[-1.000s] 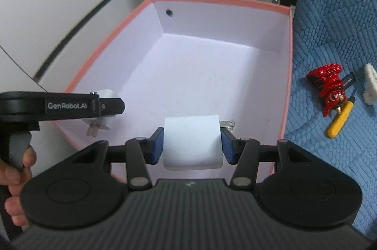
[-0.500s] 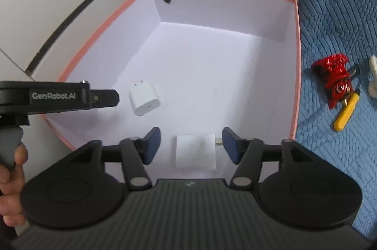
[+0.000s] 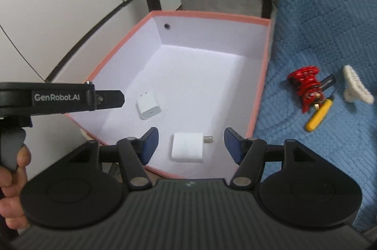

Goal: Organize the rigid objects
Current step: 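Open both tools to drop the chargers into the pink box, then move both tools back toward the red toy and white brush head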

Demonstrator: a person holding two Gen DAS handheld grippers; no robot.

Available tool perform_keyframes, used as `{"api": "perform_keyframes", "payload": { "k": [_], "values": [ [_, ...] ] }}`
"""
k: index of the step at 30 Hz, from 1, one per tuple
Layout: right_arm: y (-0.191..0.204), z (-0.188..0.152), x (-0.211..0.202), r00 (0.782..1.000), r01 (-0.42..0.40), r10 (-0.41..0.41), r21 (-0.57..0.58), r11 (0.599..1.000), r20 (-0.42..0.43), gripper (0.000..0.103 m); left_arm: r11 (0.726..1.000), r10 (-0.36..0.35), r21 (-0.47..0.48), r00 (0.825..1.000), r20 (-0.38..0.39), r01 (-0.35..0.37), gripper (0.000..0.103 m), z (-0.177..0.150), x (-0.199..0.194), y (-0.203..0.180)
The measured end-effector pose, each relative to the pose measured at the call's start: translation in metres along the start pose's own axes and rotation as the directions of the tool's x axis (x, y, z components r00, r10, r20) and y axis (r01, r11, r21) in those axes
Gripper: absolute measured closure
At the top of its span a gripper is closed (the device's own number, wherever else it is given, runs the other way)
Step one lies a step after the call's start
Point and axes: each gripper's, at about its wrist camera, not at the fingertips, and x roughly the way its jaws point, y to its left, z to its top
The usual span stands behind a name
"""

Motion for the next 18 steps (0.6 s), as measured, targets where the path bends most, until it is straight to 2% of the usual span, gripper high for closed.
{"api": "perform_keyframes", "payload": {
  "k": [3, 18],
  "values": [
    [-0.008, -0.007, -0.019, 1.0, -0.008, 0.007, 0.016, 1.0, 0.027, 0.039, 0.999, -0.016, 0.029, 1.0, 0.023, 0.015, 0.049, -0.007, -0.018, -0.018],
    [-0.058, -0.047, -0.115, 0.984, 0.066, -0.075, 0.058, 0.996, 0.164, 0.039, 0.991, -0.105, 0.093, 0.99, 0.096, 0.096, 0.049, -0.06, -0.089, -0.085]
  ]
}}
